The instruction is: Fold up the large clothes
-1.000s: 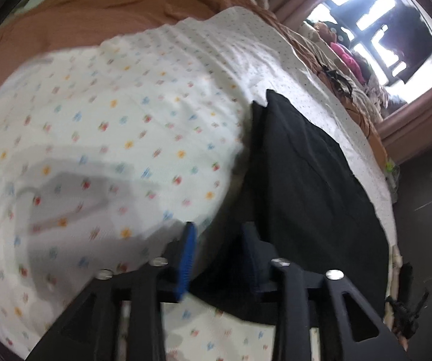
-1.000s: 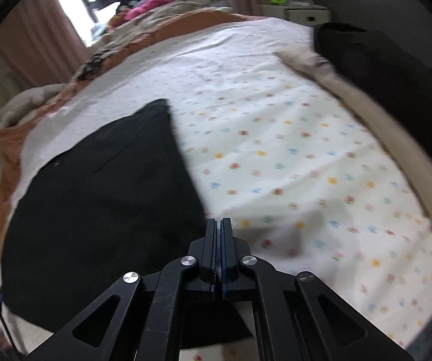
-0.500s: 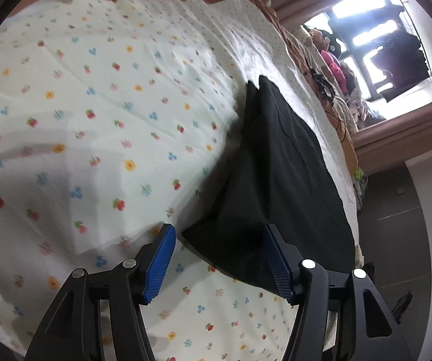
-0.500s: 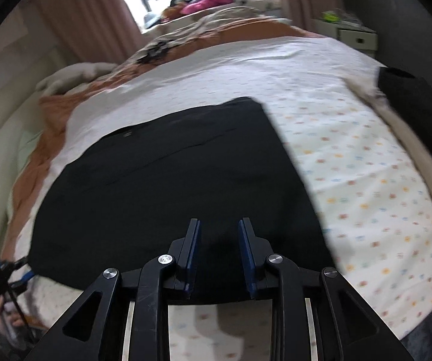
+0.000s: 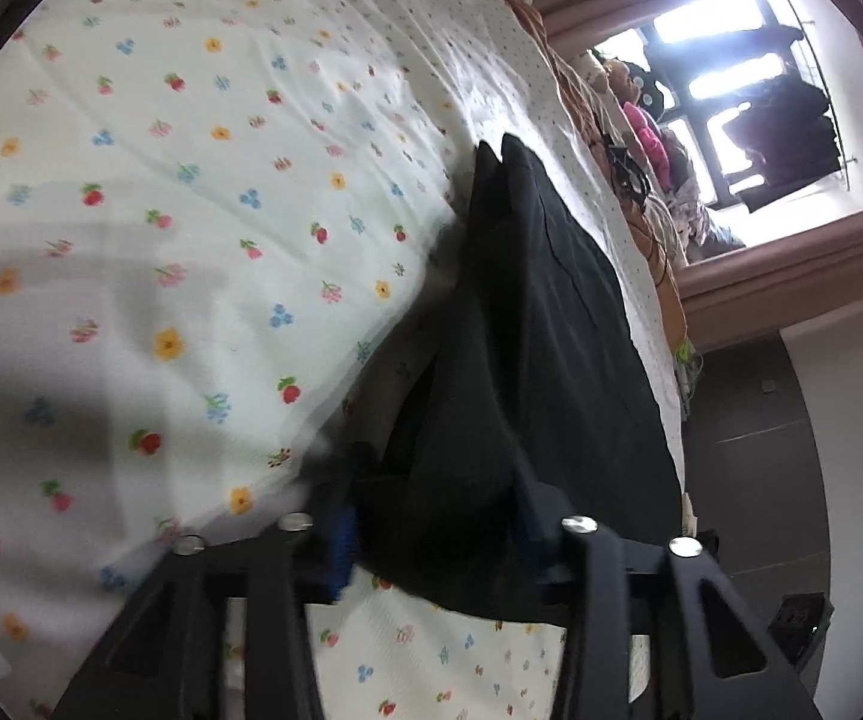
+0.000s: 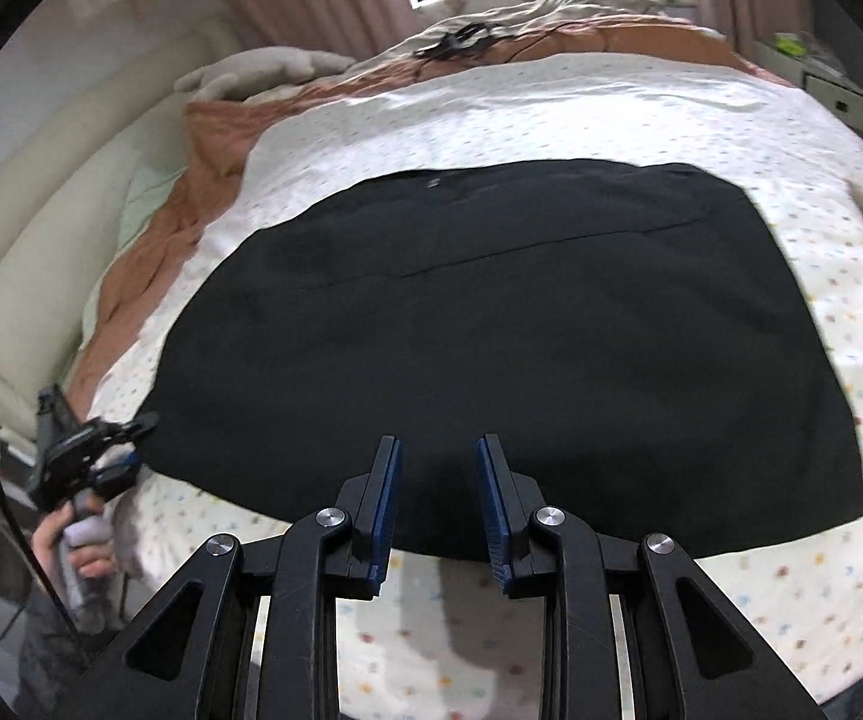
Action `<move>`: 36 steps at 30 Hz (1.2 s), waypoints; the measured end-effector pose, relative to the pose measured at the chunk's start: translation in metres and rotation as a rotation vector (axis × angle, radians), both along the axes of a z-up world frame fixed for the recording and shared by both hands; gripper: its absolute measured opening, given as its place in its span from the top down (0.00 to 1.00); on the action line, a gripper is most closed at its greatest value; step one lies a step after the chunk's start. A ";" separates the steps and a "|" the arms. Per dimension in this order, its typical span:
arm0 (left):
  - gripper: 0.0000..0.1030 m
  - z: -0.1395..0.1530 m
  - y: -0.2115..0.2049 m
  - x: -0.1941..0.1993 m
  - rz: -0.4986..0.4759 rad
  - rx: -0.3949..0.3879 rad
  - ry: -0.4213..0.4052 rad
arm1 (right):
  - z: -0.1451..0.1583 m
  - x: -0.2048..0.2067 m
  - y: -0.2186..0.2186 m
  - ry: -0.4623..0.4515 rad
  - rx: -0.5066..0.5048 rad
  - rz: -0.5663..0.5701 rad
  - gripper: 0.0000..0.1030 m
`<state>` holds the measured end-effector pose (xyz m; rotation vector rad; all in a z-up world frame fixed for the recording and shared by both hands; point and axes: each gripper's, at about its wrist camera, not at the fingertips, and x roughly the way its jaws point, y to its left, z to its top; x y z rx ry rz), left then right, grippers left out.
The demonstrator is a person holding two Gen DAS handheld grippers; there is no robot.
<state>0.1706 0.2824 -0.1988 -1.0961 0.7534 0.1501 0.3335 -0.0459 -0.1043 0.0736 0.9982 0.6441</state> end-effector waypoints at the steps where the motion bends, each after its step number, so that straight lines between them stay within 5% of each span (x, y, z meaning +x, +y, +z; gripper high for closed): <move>1: 0.65 -0.001 0.000 0.000 0.001 -0.001 -0.003 | -0.001 -0.001 0.006 0.007 -0.001 0.010 0.74; 12: 0.72 0.003 0.000 -0.010 0.024 -0.023 -0.036 | -0.035 -0.001 0.076 0.054 -0.119 0.115 0.74; 20: 0.72 0.006 0.001 -0.014 0.050 -0.042 -0.043 | -0.062 0.046 0.097 0.093 -0.218 0.032 0.74; 36: 0.72 0.003 -0.005 -0.015 0.129 -0.070 -0.006 | -0.062 0.141 0.137 0.059 -0.264 -0.033 0.74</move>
